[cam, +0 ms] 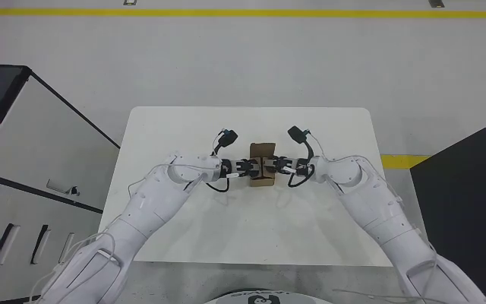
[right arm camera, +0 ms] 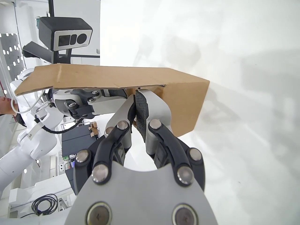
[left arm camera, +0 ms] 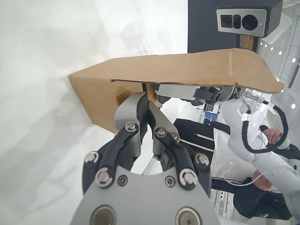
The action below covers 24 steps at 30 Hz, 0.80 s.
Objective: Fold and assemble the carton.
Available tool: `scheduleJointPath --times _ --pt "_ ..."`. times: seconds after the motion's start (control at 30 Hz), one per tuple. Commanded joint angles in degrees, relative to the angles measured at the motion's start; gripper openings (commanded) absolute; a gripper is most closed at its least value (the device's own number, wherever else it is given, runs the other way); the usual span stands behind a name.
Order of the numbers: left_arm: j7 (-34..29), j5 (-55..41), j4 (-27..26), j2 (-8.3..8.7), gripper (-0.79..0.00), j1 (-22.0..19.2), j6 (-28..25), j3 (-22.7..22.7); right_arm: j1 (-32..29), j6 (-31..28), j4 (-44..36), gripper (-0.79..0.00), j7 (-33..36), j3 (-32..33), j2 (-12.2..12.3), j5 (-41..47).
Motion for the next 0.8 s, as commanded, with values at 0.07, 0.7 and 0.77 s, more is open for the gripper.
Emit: scheduleJointPath --times 0.07,0.7,0.77 --pt "0.3 -0.1 -0.6 0.06 -0.785 0.3 -1.1 -0.6 -0.1 -0.4 -0.5 -0.785 -0.3 0.3 0.0 0.1" --pt "-0.4 0.5 -1.1 0.10 -0.785 1.5 -0.6 -1.6 -1.4 0.2 -2.1 -0.785 -0.6 1.0 0.1 -0.4" --pt "-0.6 0.6 -0.9 0.04 -0.785 1.5 -0.1 -1.5 -1.4 0.6 -1.6 -0.785 -0.6 0.8 0.1 -0.6"
